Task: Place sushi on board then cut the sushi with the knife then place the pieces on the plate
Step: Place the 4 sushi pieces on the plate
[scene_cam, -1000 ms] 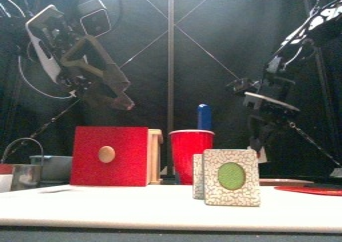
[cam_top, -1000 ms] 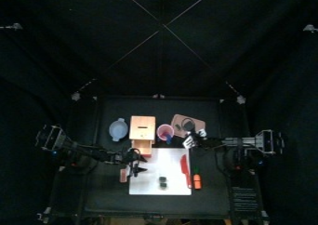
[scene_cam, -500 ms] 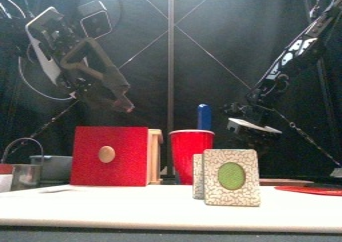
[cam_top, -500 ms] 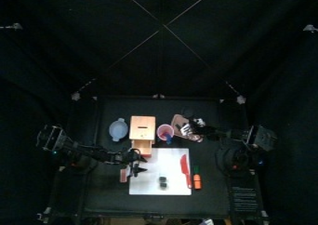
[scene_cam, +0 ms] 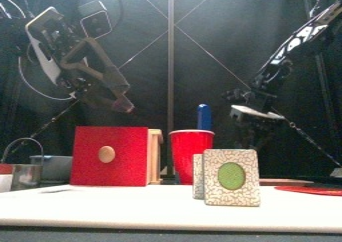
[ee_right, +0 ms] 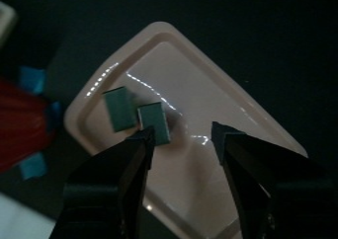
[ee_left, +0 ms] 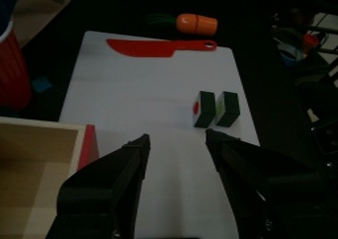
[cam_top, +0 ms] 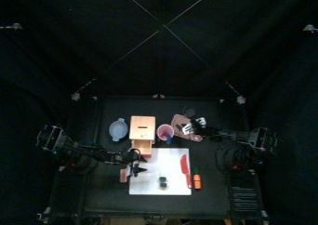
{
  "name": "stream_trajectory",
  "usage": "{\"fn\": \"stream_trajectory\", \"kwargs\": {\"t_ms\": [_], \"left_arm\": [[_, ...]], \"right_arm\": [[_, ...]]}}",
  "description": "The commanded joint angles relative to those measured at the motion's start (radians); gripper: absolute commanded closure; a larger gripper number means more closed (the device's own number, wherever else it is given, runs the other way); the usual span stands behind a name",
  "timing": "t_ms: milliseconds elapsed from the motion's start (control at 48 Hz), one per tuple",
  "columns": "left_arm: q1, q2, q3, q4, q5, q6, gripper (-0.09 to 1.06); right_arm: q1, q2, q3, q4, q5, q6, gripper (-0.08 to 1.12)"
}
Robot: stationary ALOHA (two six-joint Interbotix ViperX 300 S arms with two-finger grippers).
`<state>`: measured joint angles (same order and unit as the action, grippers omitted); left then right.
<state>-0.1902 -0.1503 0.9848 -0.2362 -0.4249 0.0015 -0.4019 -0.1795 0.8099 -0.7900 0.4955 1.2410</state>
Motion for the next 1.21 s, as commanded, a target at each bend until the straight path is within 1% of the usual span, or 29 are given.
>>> {"fn": "stream_trajectory", "kwargs": {"t_ms": [21,125,229,354,500,625,729,1208], "left_arm": [[0.000,-0.006,-0.018,0.000,-0.006,0.000,0.11],[0.000,-0.006,-0.018,0.000,-0.006,0.000,0.11],[-0.002,-0.006,-0.020,0.000,-0.005,0.000,0.11],[0.000,-0.005,-0.021,-0.002,-0.006,0.000,0.11],[0.000,-0.006,-0.026,-0.002,-0.006,0.000,0.11],[-0.002,-0.005,-0.029,-0.003,-0.006,0.000,0.11],[-0.002,-0.003,-0.029,-0.008,-0.006,0.000,0.11],[-0.002,-0.003,-0.028,-0.008,-0.005,0.000,0.11]], "right_arm": [[0.129,-0.100,0.008,0.005,0.006,0.000,0.20],[0.270,-0.129,0.011,0.011,-0.015,0.000,0.20],[0.423,-0.118,0.009,0.009,-0.077,0.000,0.20],[0.580,-0.052,-0.020,0.012,-0.202,0.006,0.20],[0.683,0.061,-0.089,0.031,-0.288,0.009,0.20],[0.718,0.147,-0.141,0.060,-0.291,0.002,0.20],[0.724,0.187,-0.169,0.058,-0.293,0.002,0.20],[0.718,0.255,-0.215,0.025,-0.296,0.000,0.20]]}}
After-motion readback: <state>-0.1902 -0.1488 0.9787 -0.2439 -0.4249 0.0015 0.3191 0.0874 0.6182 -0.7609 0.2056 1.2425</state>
